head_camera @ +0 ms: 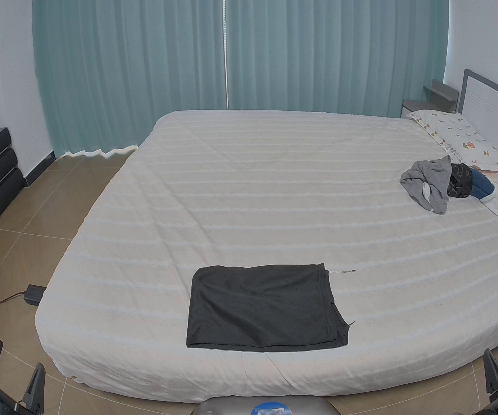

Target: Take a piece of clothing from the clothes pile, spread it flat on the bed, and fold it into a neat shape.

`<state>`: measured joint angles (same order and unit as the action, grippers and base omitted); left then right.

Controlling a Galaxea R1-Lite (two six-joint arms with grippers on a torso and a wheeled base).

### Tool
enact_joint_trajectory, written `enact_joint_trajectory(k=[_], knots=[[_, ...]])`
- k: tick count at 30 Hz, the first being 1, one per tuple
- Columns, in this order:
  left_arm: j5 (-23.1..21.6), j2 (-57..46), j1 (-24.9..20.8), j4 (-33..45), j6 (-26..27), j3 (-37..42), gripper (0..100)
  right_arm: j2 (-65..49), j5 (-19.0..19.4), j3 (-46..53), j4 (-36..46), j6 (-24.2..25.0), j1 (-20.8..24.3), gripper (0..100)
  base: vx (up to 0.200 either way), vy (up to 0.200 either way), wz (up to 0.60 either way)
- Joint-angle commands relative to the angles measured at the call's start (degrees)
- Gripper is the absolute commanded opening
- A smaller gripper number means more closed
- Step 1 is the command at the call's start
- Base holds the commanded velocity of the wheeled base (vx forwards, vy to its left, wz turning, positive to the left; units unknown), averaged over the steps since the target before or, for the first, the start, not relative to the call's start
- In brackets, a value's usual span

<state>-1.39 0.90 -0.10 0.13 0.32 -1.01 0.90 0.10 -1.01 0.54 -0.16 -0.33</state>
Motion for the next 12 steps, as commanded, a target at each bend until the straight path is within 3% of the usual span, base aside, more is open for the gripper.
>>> enact_joint_trajectory(k=[1, 12], knots=[[0.0, -0.6, 0.0, 0.0, -0.1, 0.8, 100, -0.7, 0.3, 0.7, 0.0, 0.0, 0.2, 100, 0.0, 0.0, 0.0], [0.0, -0.6, 0.0, 0.0, -0.1, 0.8, 100, -0.7, 0.7, 0.7, 0.1, 0.0, 0.2, 100, 0.0, 0.0, 0.0]])
